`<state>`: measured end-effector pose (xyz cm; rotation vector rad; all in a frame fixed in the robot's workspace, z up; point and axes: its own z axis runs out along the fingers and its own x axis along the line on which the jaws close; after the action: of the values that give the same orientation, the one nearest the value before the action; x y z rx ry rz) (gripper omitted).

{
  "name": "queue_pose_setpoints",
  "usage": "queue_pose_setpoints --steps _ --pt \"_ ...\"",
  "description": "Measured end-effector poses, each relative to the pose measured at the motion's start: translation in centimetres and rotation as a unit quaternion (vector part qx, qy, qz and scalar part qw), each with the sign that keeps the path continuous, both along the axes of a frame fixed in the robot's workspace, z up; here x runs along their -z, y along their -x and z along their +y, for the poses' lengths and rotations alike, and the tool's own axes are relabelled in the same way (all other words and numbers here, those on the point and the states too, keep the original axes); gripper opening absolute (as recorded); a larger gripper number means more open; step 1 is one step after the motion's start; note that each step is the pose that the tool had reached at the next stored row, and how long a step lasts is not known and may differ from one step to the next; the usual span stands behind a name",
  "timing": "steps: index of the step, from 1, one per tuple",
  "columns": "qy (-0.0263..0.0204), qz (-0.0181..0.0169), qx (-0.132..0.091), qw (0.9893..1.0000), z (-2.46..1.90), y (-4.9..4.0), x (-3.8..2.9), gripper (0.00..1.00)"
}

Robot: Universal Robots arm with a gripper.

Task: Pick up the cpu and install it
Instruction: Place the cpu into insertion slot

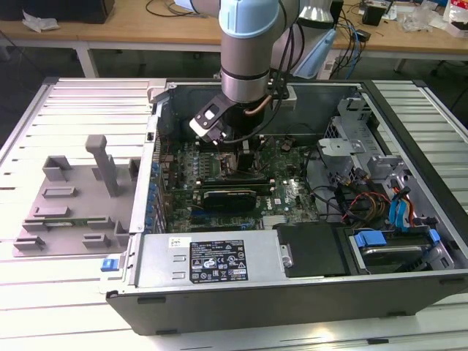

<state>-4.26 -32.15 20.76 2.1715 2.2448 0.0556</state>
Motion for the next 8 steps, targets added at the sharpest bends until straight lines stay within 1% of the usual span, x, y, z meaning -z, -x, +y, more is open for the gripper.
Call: queue_pose_setpoints --steps 3,6,8 --pt "-0.0001 -0.0001 -0.001 1.0000 0.02 -0.01 0.03 0.54" --pt "-0.0002 0.0000 -0.001 1.0000 0.14 0.02 0.20 0.54" --pt "-0.0001 0.0000 -0.001 1.0000 0.18 0.05 0.42 0.54"
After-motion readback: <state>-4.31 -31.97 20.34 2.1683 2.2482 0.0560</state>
